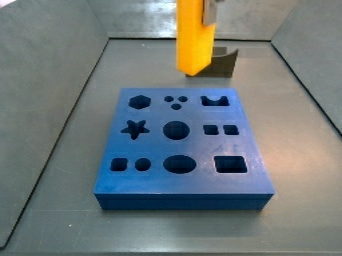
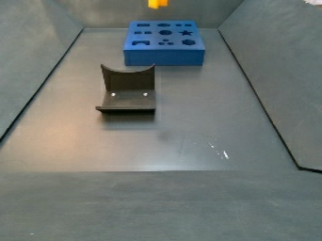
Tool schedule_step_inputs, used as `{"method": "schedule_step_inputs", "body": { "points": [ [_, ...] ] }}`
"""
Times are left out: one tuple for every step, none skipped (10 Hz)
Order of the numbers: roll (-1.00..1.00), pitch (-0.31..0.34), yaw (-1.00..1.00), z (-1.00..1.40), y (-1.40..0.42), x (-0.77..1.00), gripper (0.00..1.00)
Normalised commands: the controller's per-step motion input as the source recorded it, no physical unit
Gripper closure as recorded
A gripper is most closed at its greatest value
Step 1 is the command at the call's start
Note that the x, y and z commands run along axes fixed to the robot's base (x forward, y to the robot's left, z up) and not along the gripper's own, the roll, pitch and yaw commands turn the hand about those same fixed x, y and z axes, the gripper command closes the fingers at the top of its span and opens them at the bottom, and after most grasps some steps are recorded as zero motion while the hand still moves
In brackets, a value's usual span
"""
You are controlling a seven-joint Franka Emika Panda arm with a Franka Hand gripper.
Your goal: Insert the arch object.
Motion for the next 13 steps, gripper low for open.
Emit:
{"method": "schedule_step_inputs", "body": {
  "points": [
    [0.06,-0.039,-1.0,-0.26,0.0,0.0,1.0],
    [0.06,-0.033,-1.0,-0.26,0.0,0.0,1.0],
    [0.04,-0.027,-1.0,-0.21,0.0,0.0,1.0],
    [0.0,-0.003,-0.96,0.0,0.08,0.19,1.0],
    [-0.01,-0.004,-0.87,0.0,0.17,0.32,1.0],
    [-0.01,0.0,-0.88,0.0,0.17,0.32,1.0],
    [0.0,0.0,-0.89,0.0,0.17,0.3,1.0],
    [0.0,0.0,-0.89,0.0,0.17,0.3,1.0],
    [0.0,-0.003,-0.88,0.0,0.17,0.31,1.0],
    [-0.01,-0.031,-0.8,-0.09,0.23,0.43,1.0],
    [0.0,0.0,-0.79,-0.27,0.19,0.45,1.0],
    [0.01,0.0,-0.81,-0.34,0.16,0.42,1.0],
    [0.02,0.0,-0.83,-0.41,0.15,0.35,1.0]
  ]
}}
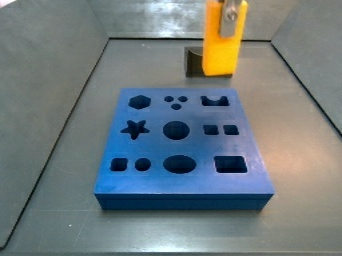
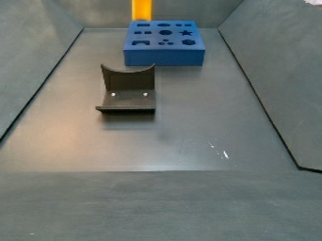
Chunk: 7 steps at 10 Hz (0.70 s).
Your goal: Insert the arch object.
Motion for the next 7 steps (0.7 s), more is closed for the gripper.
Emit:
{"method": "schedule_step_inputs", "body": {
  "points": [
    [0.0,-0.039,-0.62,-0.32,0.03,0.23,1.0],
    [-0.02,-0.056,0.0,-0.02,0.0,0.0,1.0],
    [-0.01,0.019,0.0,0.0,0.0,0.01,1.0],
    [0.0,0.0,0.0,-0.05,0.0,0.0,1.0],
    [0.03,0.063,0.09,-0.41,0.0,-0.13,1.0],
    [0.06,0.051,0.35,-0.56,-0.01,-0.15,1.0],
    [0.08,0.026,0.35,-0.59,-0.05,-0.22,1.0]
  ]
}}
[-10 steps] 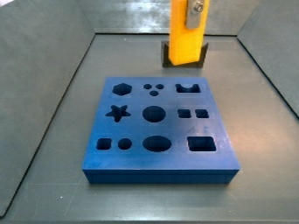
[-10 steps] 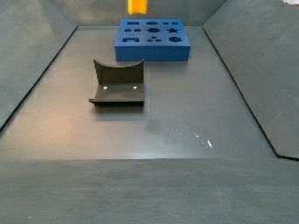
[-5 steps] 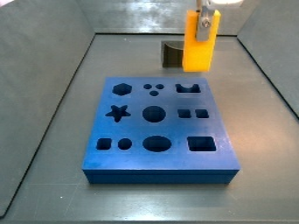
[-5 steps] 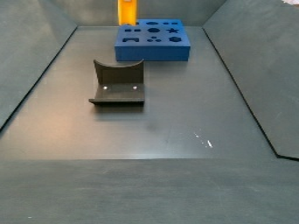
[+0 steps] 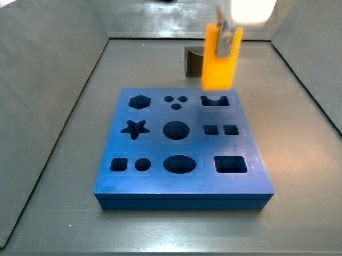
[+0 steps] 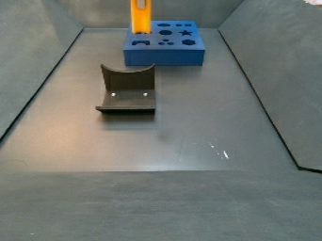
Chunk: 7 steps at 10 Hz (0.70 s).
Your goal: Insert the arch object.
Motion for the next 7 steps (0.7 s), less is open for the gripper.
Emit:
{"method": "schedule_step_inputs", "body": {
  "points": [
    [0.1,0.026,0.31,-0.53,-0.05,-0.23,1.0],
    [0.08,0.046,0.3,-0.48,-0.05,-0.15,1.0],
    [0.03,0.091,0.08,-0.26,0.0,0.09,1.0],
    [0.0,0.146,-0.01,-0.08,0.0,0.31,1.0],
    [0.0,0.217,-0.23,-0.05,0.02,0.43,1.0],
    [0.0,0.18,-0.29,-0.12,0.0,0.4,1.0],
    [-0.01,0.154,-0.3,-0.21,0.0,0.43,1.0]
  ]
}}
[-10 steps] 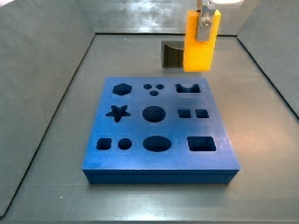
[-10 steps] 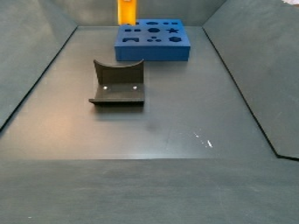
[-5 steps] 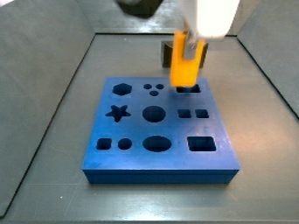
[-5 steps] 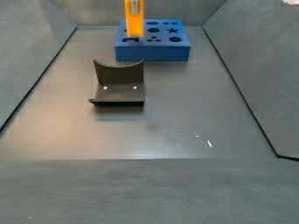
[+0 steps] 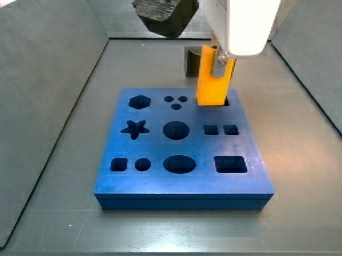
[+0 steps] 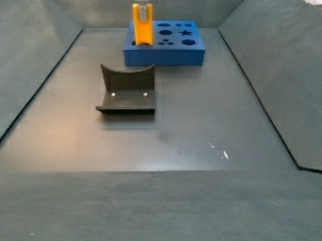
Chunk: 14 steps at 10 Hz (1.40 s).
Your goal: Insert the arch object.
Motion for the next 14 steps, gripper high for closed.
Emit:
{"method": "schedule_step_inputs", "body": {
  "points": [
    [0.0,0.143,-0.31,-0.28,0.0,0.41,1.0],
    [0.0,0.127,-0.31,-0.31,0.0,0.38,1.0],
    [0.0,0.06,-0.24,-0.41,0.0,0.26,1.0],
    [0.0,0.013,-0.2,-0.47,0.0,0.16,1.0],
    [0.0,0.0,-0.16,-0.46,0.0,0.09,1.0],
    [0.0,0.0,-0.07,-0.47,0.0,0.0,1.0],
    [0.02,-0.026,-0.05,-0.46,0.0,0.0,1.0],
    [0.07,-0.063,-0.06,-0.45,-0.02,0.0,1.0],
    [0.1,-0.076,-0.07,-0.42,-0.03,0.0,1.0],
    [0.14,-0.099,-0.02,-0.42,-0.05,0.0,1.0],
    [0.14,-0.193,0.0,-0.49,-0.08,0.0,1.0],
    [-0.02,-0.151,0.0,-0.35,0.0,0.0,1.0],
    [0.0,-0.106,0.0,-0.11,0.0,0.0,1.0],
    [0.0,0.0,0.0,0.0,0.0,0.0,1.0]
  ]
}}
